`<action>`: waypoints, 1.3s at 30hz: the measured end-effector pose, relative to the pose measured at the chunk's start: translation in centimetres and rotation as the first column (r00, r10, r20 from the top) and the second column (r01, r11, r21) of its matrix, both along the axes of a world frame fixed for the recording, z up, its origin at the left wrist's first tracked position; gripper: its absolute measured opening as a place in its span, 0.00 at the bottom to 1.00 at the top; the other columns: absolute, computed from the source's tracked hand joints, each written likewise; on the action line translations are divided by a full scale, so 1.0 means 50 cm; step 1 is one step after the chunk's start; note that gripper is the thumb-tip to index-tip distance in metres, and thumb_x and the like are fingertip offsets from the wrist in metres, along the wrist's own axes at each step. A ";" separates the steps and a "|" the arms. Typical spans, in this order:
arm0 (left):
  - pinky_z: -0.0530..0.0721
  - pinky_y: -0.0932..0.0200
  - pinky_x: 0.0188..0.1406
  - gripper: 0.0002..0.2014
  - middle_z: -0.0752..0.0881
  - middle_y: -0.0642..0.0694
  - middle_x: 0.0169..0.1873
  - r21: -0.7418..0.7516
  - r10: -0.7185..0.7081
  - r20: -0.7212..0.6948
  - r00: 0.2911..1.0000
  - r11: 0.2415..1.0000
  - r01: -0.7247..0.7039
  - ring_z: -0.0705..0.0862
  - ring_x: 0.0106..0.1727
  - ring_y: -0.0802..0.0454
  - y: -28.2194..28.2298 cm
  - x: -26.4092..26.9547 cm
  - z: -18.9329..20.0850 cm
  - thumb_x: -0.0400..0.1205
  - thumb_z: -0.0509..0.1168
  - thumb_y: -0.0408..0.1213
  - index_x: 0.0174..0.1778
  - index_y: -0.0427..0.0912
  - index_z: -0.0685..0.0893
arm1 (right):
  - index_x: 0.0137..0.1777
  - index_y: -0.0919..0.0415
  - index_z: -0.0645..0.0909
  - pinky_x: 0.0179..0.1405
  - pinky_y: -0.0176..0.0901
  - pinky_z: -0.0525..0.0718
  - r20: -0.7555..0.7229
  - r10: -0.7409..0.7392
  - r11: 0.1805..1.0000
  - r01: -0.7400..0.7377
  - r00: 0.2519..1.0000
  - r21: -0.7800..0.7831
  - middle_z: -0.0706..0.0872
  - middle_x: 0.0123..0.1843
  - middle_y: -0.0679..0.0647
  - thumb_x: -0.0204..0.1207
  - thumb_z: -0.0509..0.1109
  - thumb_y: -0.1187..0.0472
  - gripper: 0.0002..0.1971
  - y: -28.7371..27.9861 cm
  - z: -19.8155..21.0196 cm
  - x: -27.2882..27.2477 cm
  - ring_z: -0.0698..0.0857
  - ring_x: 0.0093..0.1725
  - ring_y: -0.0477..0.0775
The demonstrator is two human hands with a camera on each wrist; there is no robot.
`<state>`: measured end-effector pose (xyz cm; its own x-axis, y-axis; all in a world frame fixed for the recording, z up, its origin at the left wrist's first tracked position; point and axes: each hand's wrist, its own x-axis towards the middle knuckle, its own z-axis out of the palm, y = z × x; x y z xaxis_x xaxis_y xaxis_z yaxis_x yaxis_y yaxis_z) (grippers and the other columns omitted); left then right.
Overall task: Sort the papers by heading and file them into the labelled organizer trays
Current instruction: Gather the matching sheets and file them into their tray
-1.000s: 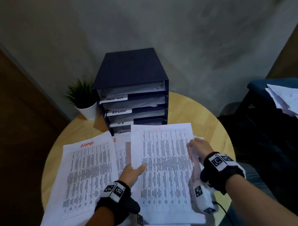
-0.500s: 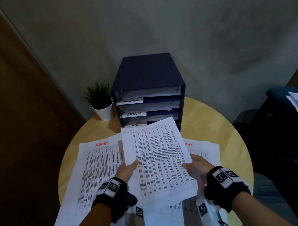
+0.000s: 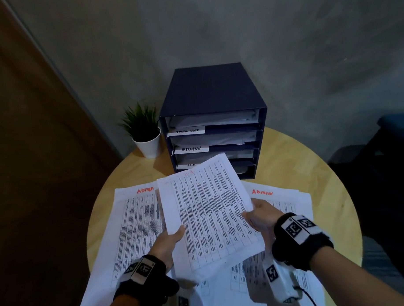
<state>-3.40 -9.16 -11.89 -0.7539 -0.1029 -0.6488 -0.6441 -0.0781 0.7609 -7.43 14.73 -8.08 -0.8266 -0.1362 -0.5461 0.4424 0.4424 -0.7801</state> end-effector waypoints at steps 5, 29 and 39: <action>0.66 0.39 0.77 0.27 0.70 0.39 0.78 0.037 0.071 -0.005 0.997 0.997 -0.071 0.68 0.78 0.36 -0.012 -0.012 0.007 0.84 0.61 0.40 0.79 0.37 0.66 | 0.57 0.65 0.79 0.23 0.34 0.71 -0.024 -0.101 0.994 0.100 0.995 -0.050 0.78 0.32 0.55 0.81 0.63 0.69 0.08 -0.028 0.008 -0.041 0.76 0.23 0.48; 0.84 0.53 0.40 0.22 0.81 0.40 0.67 0.163 0.020 -0.201 0.979 0.986 0.013 0.83 0.60 0.39 0.045 -0.087 0.016 0.85 0.56 0.25 0.76 0.43 0.69 | 0.66 0.53 0.77 0.45 0.49 0.81 0.031 -0.690 0.653 0.640 0.723 -0.405 0.82 0.61 0.78 0.84 0.59 0.53 0.14 -0.006 -0.036 -0.066 0.84 0.39 0.63; 0.88 0.62 0.47 0.21 0.86 0.41 0.49 0.356 0.487 -0.286 0.825 0.854 -0.380 0.88 0.40 0.52 0.044 -0.204 0.045 0.85 0.58 0.25 0.75 0.37 0.70 | 0.66 0.60 0.70 0.19 0.33 0.84 0.134 -0.614 0.550 0.543 0.778 -0.635 0.82 0.47 0.61 0.81 0.59 0.76 0.17 -0.024 -0.005 -0.075 0.84 0.34 0.60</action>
